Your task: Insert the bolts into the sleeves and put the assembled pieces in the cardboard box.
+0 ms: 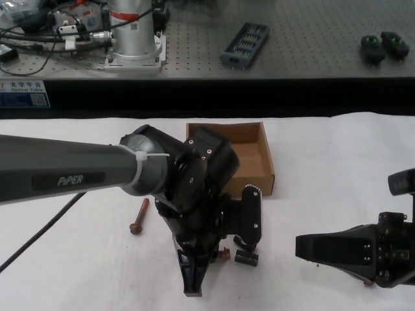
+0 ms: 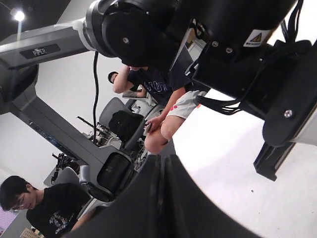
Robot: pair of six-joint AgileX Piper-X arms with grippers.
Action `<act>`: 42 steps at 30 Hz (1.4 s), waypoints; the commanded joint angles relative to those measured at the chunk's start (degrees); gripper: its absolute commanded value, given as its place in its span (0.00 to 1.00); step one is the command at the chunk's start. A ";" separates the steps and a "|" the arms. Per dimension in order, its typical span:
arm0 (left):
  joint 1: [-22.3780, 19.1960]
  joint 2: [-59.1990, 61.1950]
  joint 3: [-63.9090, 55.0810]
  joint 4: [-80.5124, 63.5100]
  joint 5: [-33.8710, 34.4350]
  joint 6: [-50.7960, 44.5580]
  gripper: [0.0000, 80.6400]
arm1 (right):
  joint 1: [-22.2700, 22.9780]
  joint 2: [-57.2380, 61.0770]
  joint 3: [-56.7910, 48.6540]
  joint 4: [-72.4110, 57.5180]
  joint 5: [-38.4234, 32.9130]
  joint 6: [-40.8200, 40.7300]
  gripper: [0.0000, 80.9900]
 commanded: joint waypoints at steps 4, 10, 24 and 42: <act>0.20 -0.22 0.02 0.81 -1.22 -1.33 0.12 | -0.39 -0.85 -0.34 -1.41 -0.45 0.85 0.05; 1.38 -1.23 0.02 -4.51 -0.34 -10.97 0.09 | -0.39 -0.85 -0.34 -1.41 -0.45 0.85 0.05; 12.80 -12.09 0.13 -10.10 15.34 -34.01 0.09 | -0.39 -0.85 -4.34 9.80 1.05 -3.08 0.05; 12.78 -28.83 25.10 -47.50 15.72 -62.46 0.09 | 0.00 -0.74 -31.02 80.62 20.81 -51.98 0.05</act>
